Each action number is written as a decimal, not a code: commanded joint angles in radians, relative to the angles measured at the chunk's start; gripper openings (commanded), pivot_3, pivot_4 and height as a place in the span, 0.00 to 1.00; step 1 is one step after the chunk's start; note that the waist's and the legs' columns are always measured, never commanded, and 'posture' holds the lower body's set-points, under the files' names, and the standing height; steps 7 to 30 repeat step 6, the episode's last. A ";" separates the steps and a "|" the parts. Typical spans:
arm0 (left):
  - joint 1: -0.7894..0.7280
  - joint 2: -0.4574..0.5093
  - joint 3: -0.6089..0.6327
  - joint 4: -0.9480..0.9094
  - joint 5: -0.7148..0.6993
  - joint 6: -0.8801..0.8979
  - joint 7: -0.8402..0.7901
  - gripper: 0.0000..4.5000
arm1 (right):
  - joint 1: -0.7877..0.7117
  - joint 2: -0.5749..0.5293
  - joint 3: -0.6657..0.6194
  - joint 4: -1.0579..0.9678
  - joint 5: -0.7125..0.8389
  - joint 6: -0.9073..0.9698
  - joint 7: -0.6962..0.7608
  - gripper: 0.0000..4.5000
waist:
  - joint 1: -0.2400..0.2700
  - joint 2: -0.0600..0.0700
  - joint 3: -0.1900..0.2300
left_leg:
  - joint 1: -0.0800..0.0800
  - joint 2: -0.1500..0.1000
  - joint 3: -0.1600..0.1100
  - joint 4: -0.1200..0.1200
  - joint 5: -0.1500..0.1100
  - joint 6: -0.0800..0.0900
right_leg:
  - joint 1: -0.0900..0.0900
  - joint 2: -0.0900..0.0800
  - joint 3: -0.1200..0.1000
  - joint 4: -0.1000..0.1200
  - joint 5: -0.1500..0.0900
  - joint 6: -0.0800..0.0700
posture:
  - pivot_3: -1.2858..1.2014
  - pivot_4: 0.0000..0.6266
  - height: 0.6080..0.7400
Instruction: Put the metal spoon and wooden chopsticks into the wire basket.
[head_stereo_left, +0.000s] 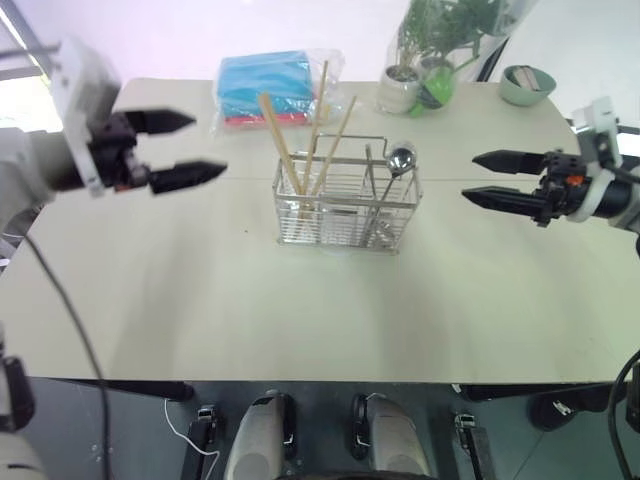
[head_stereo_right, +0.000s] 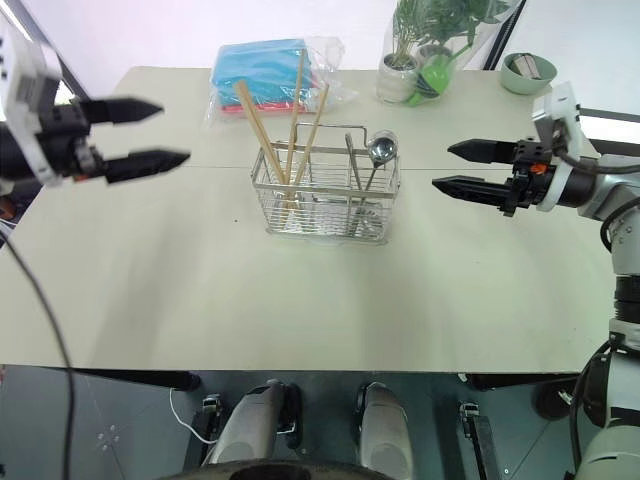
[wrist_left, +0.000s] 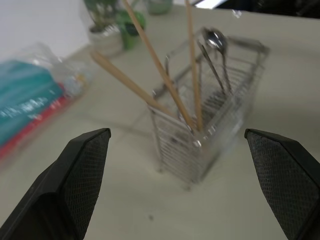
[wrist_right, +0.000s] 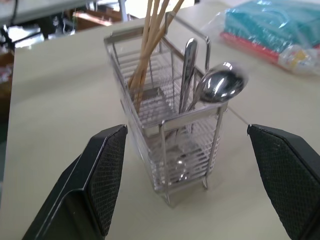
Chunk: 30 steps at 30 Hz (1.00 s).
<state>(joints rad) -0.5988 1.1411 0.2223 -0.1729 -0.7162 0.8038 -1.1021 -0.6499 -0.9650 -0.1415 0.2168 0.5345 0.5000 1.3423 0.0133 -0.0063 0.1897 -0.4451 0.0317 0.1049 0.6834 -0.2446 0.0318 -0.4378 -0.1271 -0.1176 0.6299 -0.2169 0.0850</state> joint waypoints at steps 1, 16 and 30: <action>0.070 0.059 0.047 -0.003 0.043 -0.088 -0.101 1.00 | 0.003 -0.019 -0.018 0.004 0.002 -0.033 0.052 0.88 | 0.000 0.001 0.000 | 0.000 0.000 0.000 0.000 0.000 0.000 | 0.000 -0.001 0.000 0.000 0.000 0.000 | 0.52 0.24 0.75; 0.044 0.039 0.060 0.043 0.035 -0.094 -0.076 1.00 | -0.038 0.001 -0.017 0.021 0.003 -0.031 0.049 0.88 | -0.003 0.001 0.001 | -0.002 0.000 0.001 0.000 0.000 0.000 | -0.002 -0.001 0.000 0.001 0.000 0.000 | 0.52 0.24 0.75; 0.044 0.039 0.060 0.043 0.035 -0.094 -0.076 1.00 | -0.038 0.001 -0.017 0.021 0.003 -0.031 0.049 0.88 | -0.003 0.001 0.001 | -0.002 0.000 0.001 0.000 0.000 0.000 | -0.002 -0.001 0.000 0.001 0.000 0.000 | 0.52 0.24 0.75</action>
